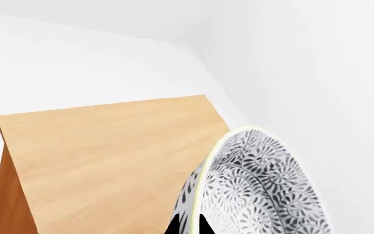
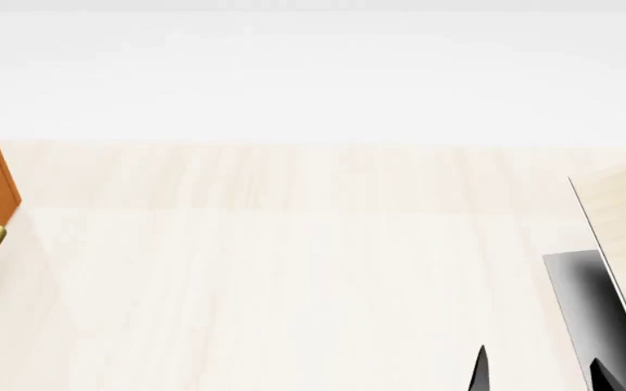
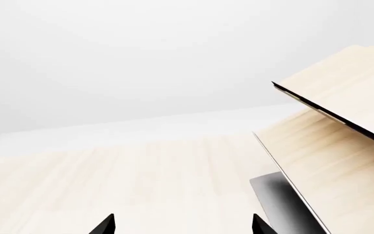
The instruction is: Close the top drawer of the cabinet and put the bowl on top of it.
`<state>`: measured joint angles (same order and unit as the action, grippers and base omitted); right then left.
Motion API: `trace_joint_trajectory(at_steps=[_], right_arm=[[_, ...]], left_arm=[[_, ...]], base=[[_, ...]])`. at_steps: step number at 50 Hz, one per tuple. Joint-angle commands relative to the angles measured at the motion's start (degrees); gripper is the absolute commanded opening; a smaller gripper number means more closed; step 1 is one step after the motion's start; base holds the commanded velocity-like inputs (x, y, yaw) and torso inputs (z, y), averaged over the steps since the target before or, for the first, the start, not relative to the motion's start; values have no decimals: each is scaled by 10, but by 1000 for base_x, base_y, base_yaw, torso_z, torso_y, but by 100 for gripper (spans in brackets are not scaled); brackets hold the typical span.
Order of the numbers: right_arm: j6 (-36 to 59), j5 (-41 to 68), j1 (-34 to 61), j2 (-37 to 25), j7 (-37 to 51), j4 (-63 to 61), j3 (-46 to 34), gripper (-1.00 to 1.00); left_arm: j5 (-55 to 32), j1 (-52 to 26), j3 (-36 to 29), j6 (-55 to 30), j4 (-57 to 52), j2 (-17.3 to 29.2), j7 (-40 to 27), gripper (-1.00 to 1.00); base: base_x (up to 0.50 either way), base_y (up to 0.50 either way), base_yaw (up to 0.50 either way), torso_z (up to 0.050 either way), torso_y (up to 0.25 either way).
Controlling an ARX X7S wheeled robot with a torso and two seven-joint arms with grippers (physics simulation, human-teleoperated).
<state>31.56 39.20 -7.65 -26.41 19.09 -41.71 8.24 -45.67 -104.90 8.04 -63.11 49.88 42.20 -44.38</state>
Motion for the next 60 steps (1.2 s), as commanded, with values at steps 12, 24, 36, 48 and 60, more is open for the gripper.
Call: trace_joint_trajectory(at_steps=[12, 24, 36, 48, 60], right_arm=[[4, 1, 1, -4, 9, -6, -5, 100], [6, -2, 8, -5, 12, -4, -15, 100], [9, 0, 9, -8, 17, -7, -16, 100], [3, -5, 6, -7, 16, -2, -22, 100], [0, -4, 8, -8, 15, 1, -26, 100]], left_arm=[[-23, 94, 42, 16, -27, 24, 3, -100], [-18, 115, 41, 22, -19, 41, 17, -100], [-13, 154, 46, 45, -9, 50, 32, -100], [-17, 149, 50, 35, -16, 54, 25, -100], [-17, 134, 44, 24, -24, 53, 22, -100]], base=[[0, 0, 0, 0, 0], [0, 0, 0, 0, 1], [0, 0, 0, 0, 0], [0, 0, 0, 0, 0], [0, 0, 0, 0, 0]])
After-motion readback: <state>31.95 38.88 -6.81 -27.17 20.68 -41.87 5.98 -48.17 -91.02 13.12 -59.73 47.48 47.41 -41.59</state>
